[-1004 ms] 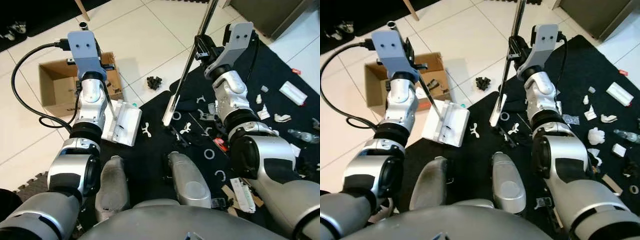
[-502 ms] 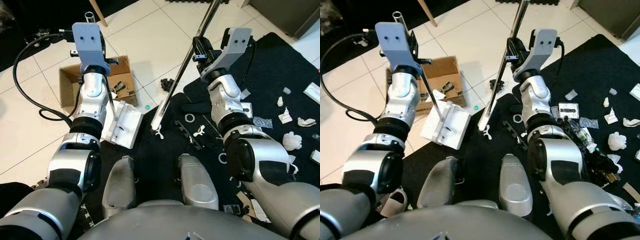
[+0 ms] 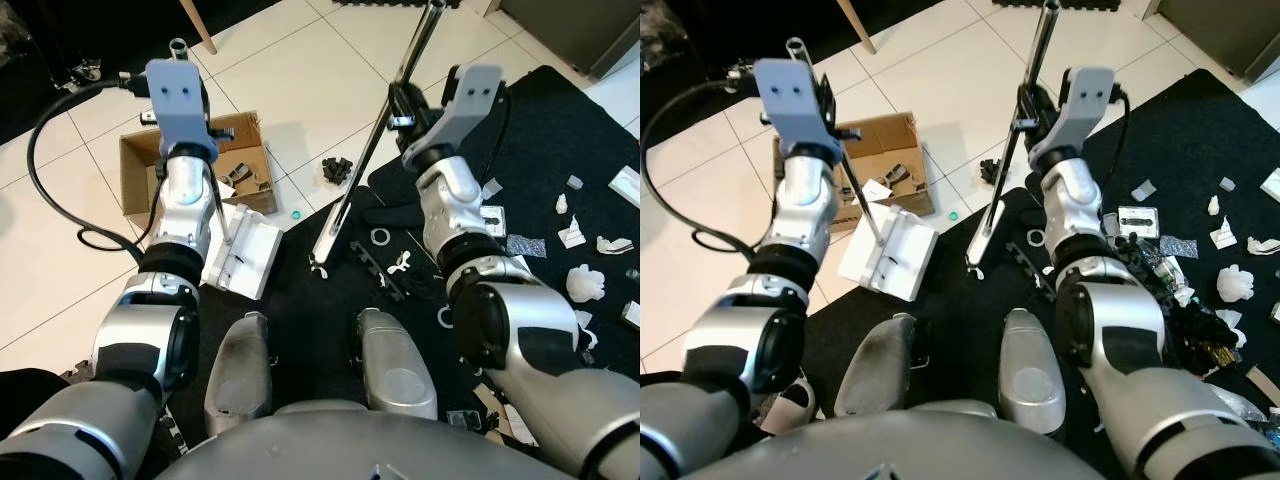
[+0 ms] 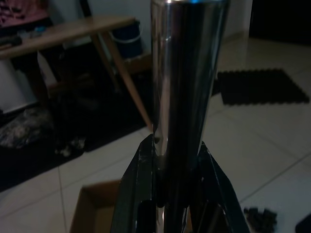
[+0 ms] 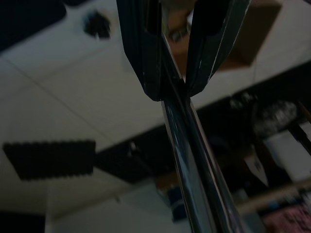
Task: Sweep floor
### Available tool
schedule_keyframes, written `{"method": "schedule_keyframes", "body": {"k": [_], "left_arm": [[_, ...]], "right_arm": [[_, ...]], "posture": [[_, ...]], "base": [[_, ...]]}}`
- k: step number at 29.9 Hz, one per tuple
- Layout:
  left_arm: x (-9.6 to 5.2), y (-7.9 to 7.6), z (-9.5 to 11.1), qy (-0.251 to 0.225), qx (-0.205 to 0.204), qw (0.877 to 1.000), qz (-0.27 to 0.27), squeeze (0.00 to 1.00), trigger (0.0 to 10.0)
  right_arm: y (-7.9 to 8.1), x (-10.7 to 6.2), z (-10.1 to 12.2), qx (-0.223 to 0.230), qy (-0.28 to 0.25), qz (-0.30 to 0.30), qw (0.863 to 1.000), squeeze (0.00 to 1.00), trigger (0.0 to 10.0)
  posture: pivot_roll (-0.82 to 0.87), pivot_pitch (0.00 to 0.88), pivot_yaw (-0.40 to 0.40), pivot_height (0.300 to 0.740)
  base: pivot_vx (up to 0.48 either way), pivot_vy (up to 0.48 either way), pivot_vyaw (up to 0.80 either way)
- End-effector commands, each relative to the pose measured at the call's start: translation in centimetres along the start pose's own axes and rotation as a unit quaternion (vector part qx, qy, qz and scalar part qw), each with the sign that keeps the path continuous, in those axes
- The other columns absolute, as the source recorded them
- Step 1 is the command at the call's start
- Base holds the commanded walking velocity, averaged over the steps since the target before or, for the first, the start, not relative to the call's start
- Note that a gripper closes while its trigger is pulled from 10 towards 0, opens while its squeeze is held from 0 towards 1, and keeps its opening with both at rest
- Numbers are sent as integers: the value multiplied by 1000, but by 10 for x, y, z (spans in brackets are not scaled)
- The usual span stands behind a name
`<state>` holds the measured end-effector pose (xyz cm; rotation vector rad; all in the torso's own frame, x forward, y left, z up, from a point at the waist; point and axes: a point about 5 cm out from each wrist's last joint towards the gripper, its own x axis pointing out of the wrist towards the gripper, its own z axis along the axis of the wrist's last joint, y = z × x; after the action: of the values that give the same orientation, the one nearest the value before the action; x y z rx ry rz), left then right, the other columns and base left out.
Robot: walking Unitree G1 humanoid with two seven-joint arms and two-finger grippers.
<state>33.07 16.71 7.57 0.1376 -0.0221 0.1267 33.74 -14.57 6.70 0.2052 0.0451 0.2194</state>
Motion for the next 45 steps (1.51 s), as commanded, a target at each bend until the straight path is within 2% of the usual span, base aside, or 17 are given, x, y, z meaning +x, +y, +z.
{"method": "schedule_keyframes", "body": {"k": [1,7,9,12,16,18,23,30,32,38,45], "left_arm": [[-3,8,-5,-3,25,1000,11,0,10000],[-13,31,-25,37,49,997,47,0,10000],[-18,41,-34,57,49,995,64,0,10000],[-25,46,-45,79,48,993,71,0,10000],[-34,46,-55,98,50,992,67,0,10000],[-48,40,-72,135,48,987,69,0,10000],[-57,36,-81,155,54,985,62,0,10000],[-63,35,-87,170,57,982,61,0,10000],[-65,34,-88,168,83,981,54,0,10000],[-67,33,-90,166,105,980,43,0,10000],[-66,26,-88,163,104,981,30,0,10000]], "right_arm": [[-5,-6,-5,-22,6,-8,1000,0,10000],[-16,-23,-26,-37,54,-32,997,0,10000],[-20,-27,-31,-25,63,-46,997,0,10000],[-21,-30,-35,-10,69,-58,996,0,10000],[-21,-33,-40,-12,78,-64,995,0,10000],[-18,-37,-49,-13,98,-73,992,0,10000],[-14,-39,-55,-6,114,-71,991,0,10000],[-11,-40,-59,-5,124,-65,990,0,10000],[-9,-40,-60,-5,125,-62,990,0,10000],[-8,-39,-59,-5,123,-62,990,0,10000],[-9,-39,-57,-6,117,-60,991,0,10000]], "posture": [[-45,0,51,740],[-37,0,47,740],[-36,0,49,740],[-38,0,51,740],[-38,0,51,740],[-35,0,49,740],[-35,0,49,740],[-26,0,46,740],[-23,0,44,740],[-23,0,47,740],[-32,0,49,740]], "base": [[0,0,0],[0,0,0],[0,0,0],[0,0,0],[0,0,0],[0,0,0],[0,0,0],[0,0,0],[0,0,0],[0,0,0],[0,0,0]]}}
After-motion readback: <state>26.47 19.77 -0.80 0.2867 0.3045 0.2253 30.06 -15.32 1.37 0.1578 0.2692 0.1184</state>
